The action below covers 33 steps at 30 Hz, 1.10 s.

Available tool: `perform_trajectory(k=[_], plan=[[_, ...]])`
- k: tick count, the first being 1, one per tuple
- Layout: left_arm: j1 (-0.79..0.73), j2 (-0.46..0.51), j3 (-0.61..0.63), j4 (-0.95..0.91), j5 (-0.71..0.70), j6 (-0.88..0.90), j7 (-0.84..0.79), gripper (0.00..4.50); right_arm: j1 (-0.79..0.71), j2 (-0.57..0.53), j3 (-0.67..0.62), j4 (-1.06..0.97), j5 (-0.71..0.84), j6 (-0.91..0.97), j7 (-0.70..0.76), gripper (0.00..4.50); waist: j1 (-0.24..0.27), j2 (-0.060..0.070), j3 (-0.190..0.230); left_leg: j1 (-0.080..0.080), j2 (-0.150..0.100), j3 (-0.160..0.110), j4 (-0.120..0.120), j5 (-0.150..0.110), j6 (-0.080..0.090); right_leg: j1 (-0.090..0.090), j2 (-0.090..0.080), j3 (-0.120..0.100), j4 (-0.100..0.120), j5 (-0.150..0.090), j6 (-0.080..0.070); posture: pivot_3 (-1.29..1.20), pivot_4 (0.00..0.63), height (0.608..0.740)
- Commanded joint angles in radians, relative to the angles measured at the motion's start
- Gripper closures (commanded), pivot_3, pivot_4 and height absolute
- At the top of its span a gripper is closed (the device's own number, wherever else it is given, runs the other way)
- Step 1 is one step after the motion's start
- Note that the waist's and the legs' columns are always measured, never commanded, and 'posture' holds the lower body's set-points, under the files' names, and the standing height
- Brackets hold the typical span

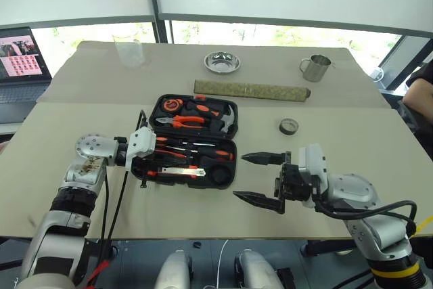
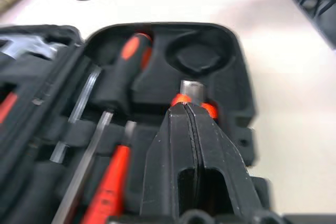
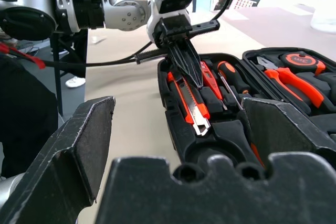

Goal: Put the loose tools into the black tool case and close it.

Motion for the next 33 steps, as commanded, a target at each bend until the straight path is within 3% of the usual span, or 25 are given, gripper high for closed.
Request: perform_trajectory(k=[1, 12, 17, 23, 24, 27, 29, 33], plan=[[0.021, -0.002, -0.021, 0.009, 0.038, -0.026, -0.003, 4.46, -0.013, 0.001, -0.014, -0.014, 0.009, -0.019, 0.008, 0.0, -0.004, 0.0, 0.0, 0.0, 0.0, 0.0, 0.0, 0.0, 0.0, 0.0, 0.0, 0.0, 0.0, 0.0, 0.0, 0.0, 0.15, 0.74], [0.046, -0.055, -0.089, 0.154, 0.173, -0.108, 0.12, 4.46, -0.003, 0.003, -0.021, -0.009, -0.003, -0.027, -0.001, 0.0, 0.001, 0.002, -0.002, 0.004, 0.0, 0.0, 0.0, 0.0, 0.0, 0.005, 0.0, 0.0, 0.0, 0.0, 0.0, 0.0, 0.15, 0.74], [0.088, -0.064, -0.086, 0.146, 0.156, -0.129, 0.102, 4.46, -0.006, 0.005, -0.025, -0.01, -0.005, -0.028, -0.011, 0.0, 0.009, 0.006, -0.006, 0.02, 0.0, 0.0, -0.002, 0.0, 0.0, 0.023, -0.001, 0.0, -0.006, -0.006, 0.009, 0.0, 0.15, 0.74], [0.114, -0.066, 0.085, -0.043, -0.094, 0.046, 0.112, 4.46, 0.017, -0.009, -0.08, -0.021, 0.018, -0.02, -0.03, 0.0, -0.005, 0.009, -0.008, 0.018, 0.001, 0.002, -0.004, 0.0, 0.0, 0.02, -0.001, 0.001, -0.006, -0.006, 0.008, 0.0, 0.15, 0.74], [0.127, -0.051, 0.117, -0.1, -0.139, 0.101, 0.118, 3.96, 0.031, -0.01, -0.108, -0.018, 0.032, -0.015, -0.04, 0.0, -0.009, 0.008, -0.007, 0.015, 0.001, 0.001, -0.004, 0.0, 0.0, 0.016, 0.0, 0.001, -0.006, -0.006, 0.007, 0.0, 0.15, 0.74], [0.173, 0.006, 0.234, -0.298, -0.265, 0.275, 0.196, 3.01, 0.119, -0.02, -0.235, 0.018, 0.04, -0.032, -0.062, 0.0, -0.012, 0.005, -0.005, 0.007, 0.001, -0.001, -0.003, -0.001, 0.0, 0.01, 0.0, 0.0, -0.005, -0.003, 0.002, 0.0, 0.15, 0.74], [0.23, 0.054, 0.294, -0.393, -0.331, 0.354, 0.191, 2.31, 0.188, -0.016, -0.312, 0.064, 0.002, -0.084, -0.075, 0.0, -0.01, 0.004, -0.005, 0.0, 0.002, -0.002, -0.002, 0.0, 0.0, 0.002, 0.0, 0.0, -0.004, -0.002, 0.001, 0.0, 0.15, 0.74], [0.356, 0.128, 0.391, -0.496, -0.412, 0.447, 0.171, 0.87, 0.287, 0.024, -0.433, 0.208, -0.134, -0.28, -0.154, 0.0, -0.01, 0.005, -0.005, 0.001, 0.0, -0.001, -0.004, -0.001, 0.0, 0.002, -0.002, 0.001, -0.005, -0.002, 0.001, 0.0, 0.15, 0.74]])
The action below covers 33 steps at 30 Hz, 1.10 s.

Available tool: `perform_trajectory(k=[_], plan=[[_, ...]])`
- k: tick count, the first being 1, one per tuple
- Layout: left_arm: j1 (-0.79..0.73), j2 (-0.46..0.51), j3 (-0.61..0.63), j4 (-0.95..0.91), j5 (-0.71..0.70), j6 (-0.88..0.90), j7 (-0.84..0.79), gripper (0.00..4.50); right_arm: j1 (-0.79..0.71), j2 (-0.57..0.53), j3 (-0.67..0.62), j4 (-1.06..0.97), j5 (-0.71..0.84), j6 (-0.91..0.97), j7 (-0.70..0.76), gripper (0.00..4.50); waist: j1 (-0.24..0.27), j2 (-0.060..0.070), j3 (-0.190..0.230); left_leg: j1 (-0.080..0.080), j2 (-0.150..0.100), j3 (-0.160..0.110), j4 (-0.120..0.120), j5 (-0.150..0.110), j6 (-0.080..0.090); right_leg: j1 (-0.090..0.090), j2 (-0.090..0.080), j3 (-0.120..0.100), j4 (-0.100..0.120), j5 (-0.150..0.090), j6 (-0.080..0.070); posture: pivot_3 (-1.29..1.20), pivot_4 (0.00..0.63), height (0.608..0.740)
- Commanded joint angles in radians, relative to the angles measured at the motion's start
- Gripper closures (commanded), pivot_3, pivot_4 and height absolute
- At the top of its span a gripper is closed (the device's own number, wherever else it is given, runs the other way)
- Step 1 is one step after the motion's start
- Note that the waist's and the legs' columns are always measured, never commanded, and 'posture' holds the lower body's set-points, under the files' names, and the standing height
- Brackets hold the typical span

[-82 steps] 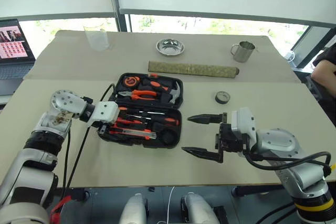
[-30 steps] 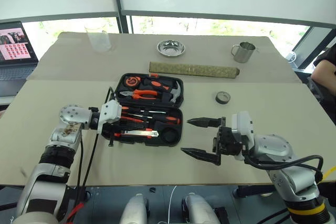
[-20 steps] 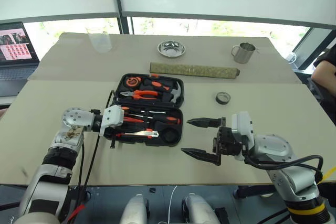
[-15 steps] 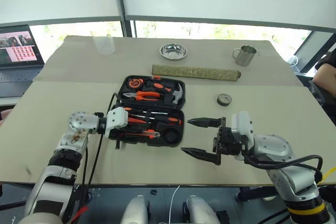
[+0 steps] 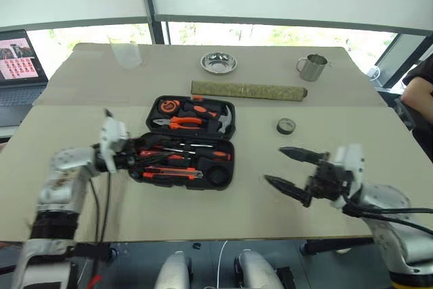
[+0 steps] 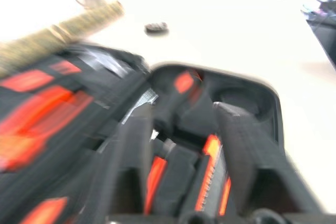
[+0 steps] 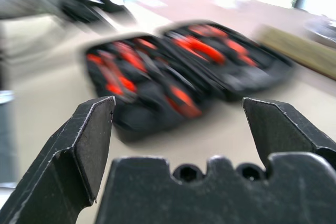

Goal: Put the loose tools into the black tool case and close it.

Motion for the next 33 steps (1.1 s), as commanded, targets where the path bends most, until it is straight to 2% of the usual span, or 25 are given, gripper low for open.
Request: perform_trajectory(k=[1, 3, 6, 8, 13, 15, 18, 24, 26, 27, 31, 32, 33], plan=[[0.123, 0.038, 0.099, -0.114, -0.1, 0.094, -0.013, 0.51, 0.058, 0.047, -0.135, 0.131, -0.124, -0.212, -0.099, 0.0, 0.0, 0.0, 0.0, 0.0, 0.0, 0.001, 0.0, 0.0, 0.0, 0.0, 0.0, 0.0, 0.0, 0.0, 0.0, 0.0, 0.15, 0.74], [0.192, 0.043, 0.133, -0.155, -0.122, 0.117, -0.007, 0.05, 0.079, 0.067, -0.165, 0.198, -0.167, -0.271, -0.14, 0.0, -0.001, 0.0, 0.0, 0.001, 0.0, 0.002, 0.0, 0.0, 0.0, 0.0, 0.0, 0.0, 0.0, 0.0, 0.0, 0.0, 0.15, 0.74], [0.235, 0.033, 0.147, -0.168, -0.097, 0.094, 0.015, 0.05, 0.06, 0.06, -0.143, 0.229, -0.178, -0.295, -0.126, 0.0, 0.0, 0.001, 0.001, 0.001, 0.001, 0.004, 0.0, 0.0, 0.0, 0.0, 0.0, 0.001, 0.0, -0.002, 0.002, 0.0, 0.15, 0.74], [0.219, 0.016, 0.142, -0.164, -0.087, 0.076, 0.03, 0.05, -0.014, 0.025, -0.107, 0.244, -0.178, -0.267, -0.104, 0.0, -0.001, 0.001, 0.001, 0.002, 0.001, 0.004, 0.0, 0.0, 0.0, -0.001, 0.001, 0.001, 0.0, -0.003, 0.005, 0.0, 0.15, 0.74], [0.165, -0.024, 0.101, -0.171, -0.076, 0.066, 0.055, 0.05, -0.319, -0.135, 0.08, 0.363, -0.345, 0.061, -0.159, 0.0, -0.011, 0.003, 0.003, 0.004, 0.001, 0.01, 0.001, 0.002, 0.001, 0.0, 0.0, 0.005, 0.0, -0.001, 0.005, 0.0, 0.15, 0.74], [0.138, -0.038, 0.095, -0.164, -0.071, 0.068, 0.082, 0.05, -0.471, -0.157, 0.165, 0.46, -0.376, 0.06, -0.088, 0.0, -0.009, 0.002, 0.003, 0.003, 0.001, 0.009, 0.0, 0.002, 0.001, -0.001, 0.001, 0.005, 0.0, 0.002, -0.002, 0.0, 0.15, 0.74], [0.106, -0.058, 0.088, -0.177, -0.068, 0.082, 0.139, 0.05, -0.771, -0.15, 0.328, 0.726, -0.475, 0.068, 0.035, 0.0, -0.013, 0.003, 0.005, 0.002, 0.002, 0.009, -0.002, 0.002, 0.001, -0.004, 0.003, 0.005, 0.0, 0.002, -0.003, 0.0, 0.15, 0.74], [0.074, -0.047, 0.087, -0.187, -0.064, 0.099, 0.164, 0.05, -1.04, -0.075, 0.462, 1.082, -0.586, -0.009, 0.095, 0.0, -0.01, 0.002, 0.006, -0.001, 0.001, 0.007, -0.006, 0.001, 0.002, -0.005, 0.002, 0.003, -0.003, 0.003, -0.003, 0.0, 0.15, 0.74], [0.088, -0.05, 0.074, -0.221, -0.068, 0.112, 0.175, 0.0, -1.094, -0.058, 0.493, 1.191, -0.63, -0.014, 0.087, 0.51, -0.007, 0.002, 0.006, -0.001, 0.001, 0.008, -0.007, 0.001, 0.002, -0.005, 0.001, 0.003, -0.005, 0.003, -0.003, 0.0, 0.15, 0.74], [0.099, -0.052, 0.067, -0.239, -0.068, 0.113, 0.177, 0.0, -1.112, -0.052, 0.505, 1.23, -0.645, -0.039, 0.088, 0.62, -0.005, 0.002, 0.006, -0.002, 0.001, 0.008, -0.008, 0.001, 0.002, -0.005, 0.0, 0.003, -0.007, 0.003, -0.002, 0.0, 0.15, 0.74], [0.159, -0.051, 0.066, -0.304, -0.082, 0.129, 0.176, 0.0, -1.171, -0.022, 0.522, 1.339, -0.675, -0.093, 0.105, 2.15, -0.007, 0.003, 0.006, -0.003, 0.0, 0.009, -0.009, 0.001, 0.002, -0.005, -0.002, 0.003, -0.01, 0.004, -0.001, 0.0, 0.15, 0.74], [0.168, -0.051, 0.066, -0.31, -0.076, 0.123, 0.177, 0.0, -1.18, -0.018, 0.524, 1.361, -0.683, -0.117, 0.108, 2.37, -0.008, 0.003, 0.006, -0.003, 0.0, 0.009, -0.009, 0.001, 0.002, -0.005, -0.002, 0.003, -0.01, 0.004, -0.001, 0.0, 0.15, 0.74], [0.173, -0.052, 0.066, -0.314, -0.072, 0.119, 0.178, 0.0, -1.185, -0.015, 0.524, 1.378, -0.69, -0.135, 0.109, 2.78, -0.009, 0.003, 0.006, -0.003, 0.0, 0.009, -0.009, 0.001, 0.002, -0.005, -0.002, 0.003, -0.01, 0.004, -0.001, 0.0, 0.15, 0.74]])
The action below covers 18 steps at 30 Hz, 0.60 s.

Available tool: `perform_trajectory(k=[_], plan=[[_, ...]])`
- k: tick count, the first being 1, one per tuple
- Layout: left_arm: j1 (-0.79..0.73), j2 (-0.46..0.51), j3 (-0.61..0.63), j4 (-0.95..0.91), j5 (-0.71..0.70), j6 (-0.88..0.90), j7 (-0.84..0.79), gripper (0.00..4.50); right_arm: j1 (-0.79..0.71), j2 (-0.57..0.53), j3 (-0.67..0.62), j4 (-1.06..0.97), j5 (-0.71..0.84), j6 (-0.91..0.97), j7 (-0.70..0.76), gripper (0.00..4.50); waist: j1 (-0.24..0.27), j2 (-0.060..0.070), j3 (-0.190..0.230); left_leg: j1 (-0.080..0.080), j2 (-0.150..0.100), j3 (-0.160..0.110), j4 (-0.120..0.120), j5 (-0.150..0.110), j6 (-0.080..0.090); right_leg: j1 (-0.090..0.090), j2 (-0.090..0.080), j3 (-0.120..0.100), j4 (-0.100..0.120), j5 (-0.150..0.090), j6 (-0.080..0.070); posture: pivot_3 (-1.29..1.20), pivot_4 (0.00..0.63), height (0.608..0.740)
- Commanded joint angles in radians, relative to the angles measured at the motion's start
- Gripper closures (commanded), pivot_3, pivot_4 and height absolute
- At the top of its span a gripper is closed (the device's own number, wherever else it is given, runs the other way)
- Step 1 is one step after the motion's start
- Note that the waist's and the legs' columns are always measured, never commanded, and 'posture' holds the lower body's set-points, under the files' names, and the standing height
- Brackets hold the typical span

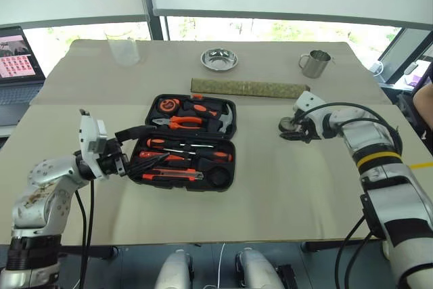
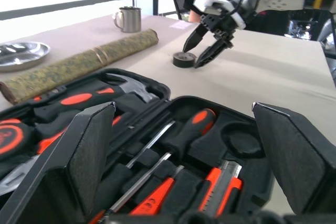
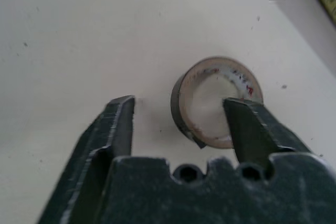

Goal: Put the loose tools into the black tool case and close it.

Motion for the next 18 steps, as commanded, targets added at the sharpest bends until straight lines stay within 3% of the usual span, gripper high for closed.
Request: perform_trajectory(k=[1, 5, 7, 10, 14, 18], plan=[[0.017, 0.008, 0.009, -0.047, -0.003, -0.017, -0.005, 0.0, -0.045, 0.0, -0.002, 0.05, -0.022, -0.089, 0.02, 3.09, -0.002, 0.0, 0.0, 0.0, 0.0, 0.0, 0.0, 0.0, 0.0, 0.0, 0.0, 0.0, 0.0, 0.0, 0.0, 0.0, 0.15, 0.74], [0.035, 0.027, 0.006, -0.043, -0.002, -0.027, -0.055, 0.0, -0.054, 0.002, -0.008, 0.064, -0.028, -0.151, 0.055, 4.47, -0.006, 0.0, 0.0, 0.001, 0.0, 0.0, 0.0, 0.0, 0.0, 0.0, 0.001, 0.0, 0.001, 0.0, 0.0, 0.0, 0.15, 0.74], [0.039, 0.037, 0.003, -0.036, 0.001, -0.041, -0.092, 0.0, -0.059, -0.003, -0.018, 0.054, -0.025, -0.193, 0.073, 4.47, -0.008, 0.0, 0.0, 0.001, 0.0, 0.0, 0.0, 0.0, 0.0, 0.0, 0.001, 0.0, 0.001, 0.0, 0.0, 0.0, 0.15, 0.74], [0.052, 0.064, -0.003, -0.022, 0.014, -0.071, -0.158, 0.0, -0.035, 0.007, -0.049, -0.136, 0.075, -0.181, 0.251, 4.47, -0.014, 0.001, 0.001, 0.001, 0.0, 0.0, 0.0, 0.0, 0.0, 0.0, 0.001, 0.0, 0.001, 0.0, 0.0, 0.0, 0.15, 0.74], [0.085, 0.097, 0.008, 0.007, 0.029, -0.101, -0.221, 0.0, 0.078, 0.041, -0.014, -0.635, 0.242, 0.133, 0.403, 4.47, -0.024, 0.002, 0.001, 0.002, 0.002, -0.001, -0.002, 0.0, 0.0, 0.0, 0.002, 0.0, 0.001, 0.0, 0.0, 0.0, 0.15, 0.74], [0.112, 0.108, 0.013, 0.026, 0.045, -0.137, -0.248, 0.0, 0.185, 0.064, 0.07, -1.047, 0.361, 0.446, 0.415, 4.47, -0.018, 0.002, 0.001, 0.002, 0.003, -0.005, -0.004, 0.0, 0.0, 0.0, 0.003, -0.002, 0.002, 0.0, -0.001, 0.0, 0.15, 0.74]])
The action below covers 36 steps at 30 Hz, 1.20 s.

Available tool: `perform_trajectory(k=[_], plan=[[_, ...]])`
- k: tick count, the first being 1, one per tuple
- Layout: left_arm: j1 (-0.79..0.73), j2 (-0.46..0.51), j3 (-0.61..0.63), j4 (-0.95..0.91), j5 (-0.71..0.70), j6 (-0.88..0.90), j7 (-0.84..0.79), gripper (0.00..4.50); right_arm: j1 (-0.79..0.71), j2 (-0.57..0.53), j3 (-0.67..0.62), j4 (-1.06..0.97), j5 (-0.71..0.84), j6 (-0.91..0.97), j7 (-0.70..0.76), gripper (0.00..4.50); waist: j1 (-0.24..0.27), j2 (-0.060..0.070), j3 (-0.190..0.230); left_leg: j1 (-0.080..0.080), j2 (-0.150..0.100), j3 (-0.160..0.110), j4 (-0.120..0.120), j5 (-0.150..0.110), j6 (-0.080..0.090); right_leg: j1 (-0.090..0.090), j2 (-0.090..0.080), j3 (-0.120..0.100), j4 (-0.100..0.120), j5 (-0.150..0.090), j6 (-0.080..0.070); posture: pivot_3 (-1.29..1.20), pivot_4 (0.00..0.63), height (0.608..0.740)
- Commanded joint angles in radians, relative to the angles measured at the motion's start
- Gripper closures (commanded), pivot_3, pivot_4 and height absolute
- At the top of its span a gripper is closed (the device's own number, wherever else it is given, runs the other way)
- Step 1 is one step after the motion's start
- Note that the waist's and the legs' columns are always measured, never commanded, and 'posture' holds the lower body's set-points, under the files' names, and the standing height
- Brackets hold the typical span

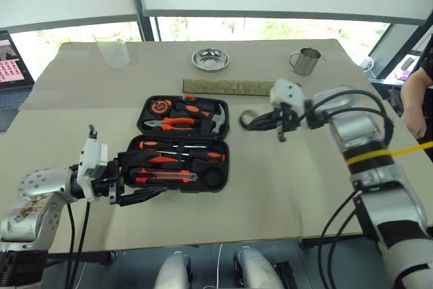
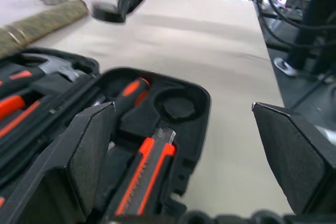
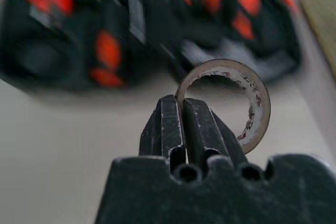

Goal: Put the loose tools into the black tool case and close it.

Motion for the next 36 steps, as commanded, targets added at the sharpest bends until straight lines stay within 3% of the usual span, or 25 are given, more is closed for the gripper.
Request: perform_trajectory(k=[1, 7, 11, 23, 30, 33, 35, 36], plan=[[0.022, 0.015, 0.023, 0.007, 0.015, -0.049, -0.024, 0.0, 0.059, 0.012, 0.08, -0.328, 0.108, 0.262, 0.008, 4.47, 0.004, 0.0, 0.0, 0.0, 0.0, 0.0, 0.0, 0.0, 0.0, 0.0, 0.0, 0.0, 0.0, 0.0, 0.0, 0.0, 0.15, 0.74], [0.051, 0.009, 0.027, -0.023, 0.014, -0.052, -0.009, 0.0, 0.087, 0.019, 0.184, -0.369, 0.041, 0.301, -0.092, 4.47, 0.028, 0.0, 0.0, 0.0, -0.002, 0.002, 0.004, 0.0, 0.0, 0.002, -0.003, -0.001, 0.0, 0.0, 0.0, 0.0, 0.15, 0.74], [0.082, 0.016, 0.046, -0.042, 0.012, -0.047, 0.002, 0.0, 0.087, -0.03, 0.255, -0.361, 0.008, 0.33, -0.081, 4.47, 0.028, 0.0, 0.0, 0.0, -0.003, 0.003, 0.005, 0.0, -0.001, 0.001, -0.002, -0.001, 0.0, 0.0, 0.0, 0.0, 0.15, 0.74], [0.102, 0.003, 0.064, -0.072, 0.006, -0.046, 0.047, 0.0, 0.059, 0.0, 0.323, -0.302, -0.043, 0.336, -0.122, 4.47, 0.029, 0.0, 0.0, -0.001, -0.002, 0.003, 0.005, 0.0, 0.0, 0.001, -0.001, -0.001, 0.0, 0.0, 0.0, 0.0, 0.15, 0.74], [0.065, 0.013, 0.098, -0.042, 0.011, 0.012, 0.149, 0.0, 0.04, 0.001, 0.227, -0.305, 0.054, 0.288, -0.056, 2.29, 0.028, 0.0, 0.0, 0.0, -0.002, 0.003, 0.005, 0.0, 0.0, 0.001, -0.001, -0.001, 0.0, 0.0, 0.0, 0.0, 0.15, 0.74], [0.037, 0.015, 0.131, -0.001, -0.023, 0.07, 0.186, 0.0, 0.056, -0.026, 0.114, -0.303, 0.158, 0.26, 0.007, 2.29, 0.028, -0.001, 0.0, -0.001, -0.002, 0.002, 0.005, 0.0, 0.0, 0.001, -0.001, -0.001, 0.0, 0.0, 0.0, 0.0, 0.15, 0.74], [0.005, 0.013, 0.153, 0.037, -0.037, 0.127, 0.238, 0.52, 0.068, -0.038, 0.057, -0.278, 0.191, 0.268, -0.004, 2.22, 0.03, -0.001, 0.001, -0.001, -0.002, 0.002, 0.005, 0.0, 0.0, 0.001, -0.001, -0.002, 0.0, 0.0, 0.0, 0.0, 0.15, 0.74], [-0.037, 0.002, 0.164, 0.085, -0.013, 0.127, 0.301, 0.76, 0.087, -0.034, 0.017, -0.243, 0.187, 0.244, -0.045, 2.52, 0.029, -0.001, 0.0, -0.001, -0.002, 0.002, 0.005, 0.0, 0.0, 0.002, -0.001, -0.002, 0.0, 0.0, 0.0, 0.0, 0.15, 0.74]])
